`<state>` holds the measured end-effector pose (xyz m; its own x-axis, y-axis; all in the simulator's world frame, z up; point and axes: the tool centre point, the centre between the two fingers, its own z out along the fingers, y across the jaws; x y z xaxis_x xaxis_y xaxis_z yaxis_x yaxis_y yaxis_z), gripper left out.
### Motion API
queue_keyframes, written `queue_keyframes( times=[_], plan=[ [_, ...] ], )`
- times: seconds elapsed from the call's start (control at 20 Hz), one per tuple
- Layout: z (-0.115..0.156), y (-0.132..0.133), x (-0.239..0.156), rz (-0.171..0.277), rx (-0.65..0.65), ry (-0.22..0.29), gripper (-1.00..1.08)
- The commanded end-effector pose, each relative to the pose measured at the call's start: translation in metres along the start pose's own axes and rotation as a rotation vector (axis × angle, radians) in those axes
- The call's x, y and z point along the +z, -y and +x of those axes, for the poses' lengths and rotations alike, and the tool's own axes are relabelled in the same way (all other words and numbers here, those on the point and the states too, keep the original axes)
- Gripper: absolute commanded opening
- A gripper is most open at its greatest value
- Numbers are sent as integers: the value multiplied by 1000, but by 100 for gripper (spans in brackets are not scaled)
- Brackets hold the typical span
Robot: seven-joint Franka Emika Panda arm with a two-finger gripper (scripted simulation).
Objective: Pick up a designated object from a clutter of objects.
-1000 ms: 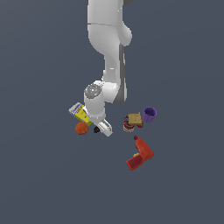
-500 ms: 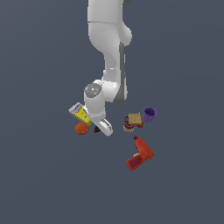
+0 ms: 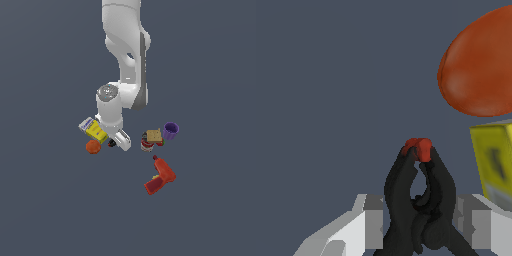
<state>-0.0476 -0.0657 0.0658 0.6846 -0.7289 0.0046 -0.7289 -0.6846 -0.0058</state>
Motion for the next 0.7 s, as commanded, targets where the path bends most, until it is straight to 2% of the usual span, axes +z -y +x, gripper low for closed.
queue_keyframes(
  times=[0.0, 0.65],
  plan=[
    [-3, 3, -18, 1, 0, 0, -100],
    [-26, 21, -142, -4, 2, -1, -100]
  ],
)
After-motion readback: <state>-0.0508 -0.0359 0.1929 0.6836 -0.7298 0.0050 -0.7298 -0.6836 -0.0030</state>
